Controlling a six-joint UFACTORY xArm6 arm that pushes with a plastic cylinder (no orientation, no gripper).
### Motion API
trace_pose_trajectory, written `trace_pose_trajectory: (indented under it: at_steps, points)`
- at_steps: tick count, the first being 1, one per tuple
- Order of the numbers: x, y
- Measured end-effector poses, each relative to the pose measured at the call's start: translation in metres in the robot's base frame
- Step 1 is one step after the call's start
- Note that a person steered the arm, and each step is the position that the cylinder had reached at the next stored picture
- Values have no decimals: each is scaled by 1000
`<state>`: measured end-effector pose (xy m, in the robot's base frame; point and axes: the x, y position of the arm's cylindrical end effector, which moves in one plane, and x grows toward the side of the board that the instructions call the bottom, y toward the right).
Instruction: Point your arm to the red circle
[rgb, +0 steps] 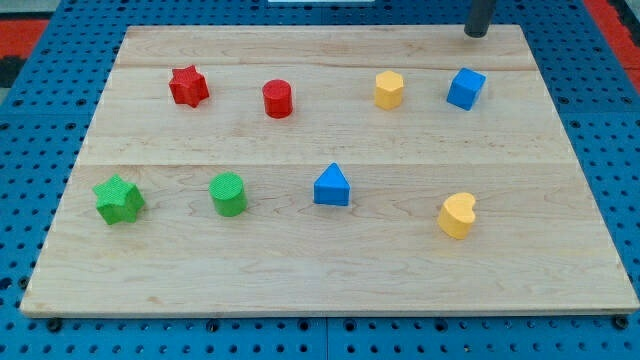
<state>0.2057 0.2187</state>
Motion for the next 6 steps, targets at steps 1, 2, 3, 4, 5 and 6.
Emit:
trace_pose_trajectory:
  at_steps: [1, 2, 3, 4, 5, 6]
  points:
    - [0, 0]
    - [-3, 0]
    - [-14, -9]
    - [-13, -95]
    - [10, -219]
    - [32, -257]
